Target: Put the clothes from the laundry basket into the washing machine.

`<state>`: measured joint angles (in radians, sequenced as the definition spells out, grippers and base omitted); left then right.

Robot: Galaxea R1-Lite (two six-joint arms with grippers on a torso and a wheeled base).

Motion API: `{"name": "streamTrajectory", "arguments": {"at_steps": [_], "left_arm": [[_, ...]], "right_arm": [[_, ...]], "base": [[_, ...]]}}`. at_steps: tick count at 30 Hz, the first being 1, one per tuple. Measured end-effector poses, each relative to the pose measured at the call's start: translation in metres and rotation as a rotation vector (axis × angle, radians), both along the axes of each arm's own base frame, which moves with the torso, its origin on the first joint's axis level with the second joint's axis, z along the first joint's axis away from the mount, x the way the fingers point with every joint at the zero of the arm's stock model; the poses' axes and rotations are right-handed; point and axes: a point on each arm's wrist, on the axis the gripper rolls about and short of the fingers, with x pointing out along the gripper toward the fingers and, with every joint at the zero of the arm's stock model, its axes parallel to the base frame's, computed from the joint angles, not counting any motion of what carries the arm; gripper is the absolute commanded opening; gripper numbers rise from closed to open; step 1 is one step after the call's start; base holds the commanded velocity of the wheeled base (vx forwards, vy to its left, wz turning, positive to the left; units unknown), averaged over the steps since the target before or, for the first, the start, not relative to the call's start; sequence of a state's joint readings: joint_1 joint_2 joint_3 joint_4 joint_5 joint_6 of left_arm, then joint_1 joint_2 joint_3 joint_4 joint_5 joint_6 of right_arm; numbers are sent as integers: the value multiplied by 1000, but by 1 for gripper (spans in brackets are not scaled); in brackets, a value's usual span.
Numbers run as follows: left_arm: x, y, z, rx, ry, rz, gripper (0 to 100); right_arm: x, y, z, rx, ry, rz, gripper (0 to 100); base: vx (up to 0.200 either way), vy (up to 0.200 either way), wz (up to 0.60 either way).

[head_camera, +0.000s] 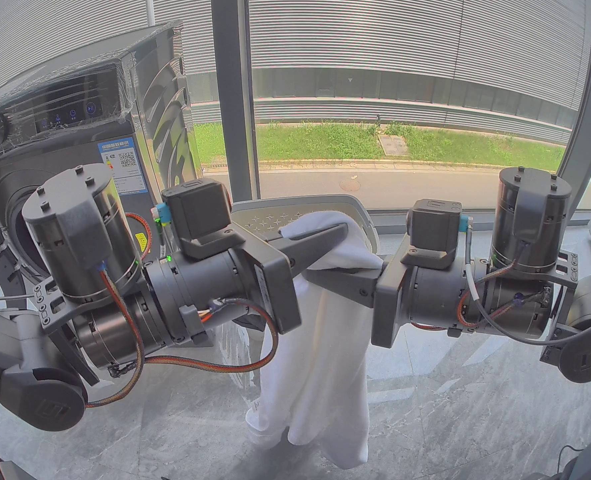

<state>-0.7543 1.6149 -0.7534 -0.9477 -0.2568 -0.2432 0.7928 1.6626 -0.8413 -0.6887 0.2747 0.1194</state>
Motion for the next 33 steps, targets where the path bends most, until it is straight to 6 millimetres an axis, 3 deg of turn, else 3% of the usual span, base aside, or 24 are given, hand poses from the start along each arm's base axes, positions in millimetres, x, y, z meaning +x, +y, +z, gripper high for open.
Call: {"name": "streamTrajectory", "arguments": {"at_steps": [3, 4, 16, 27, 33], "left_arm": [[2, 2, -1, 3, 3, 9, 0], [3, 2, -1, 3, 4, 10, 100], [8, 15, -9, 21, 17, 47, 100], [10, 56, -21, 15, -44, 83, 100], [4, 77, -39, 99, -151, -56, 100]], "right_arm": [[-6, -5, -1, -3, 2, 2, 0], [-8, -7, -1, -4, 4, 3, 0], [-19, -18, 6, 13, -8, 34, 0], [-26, -24, 16, 46, -29, 64, 0], [-32, -30, 23, 76, -27, 90, 0]], "base": [[0, 0, 0], [0, 0, 0], [0, 0, 0], [0, 0, 0], [0, 0, 0]]}}
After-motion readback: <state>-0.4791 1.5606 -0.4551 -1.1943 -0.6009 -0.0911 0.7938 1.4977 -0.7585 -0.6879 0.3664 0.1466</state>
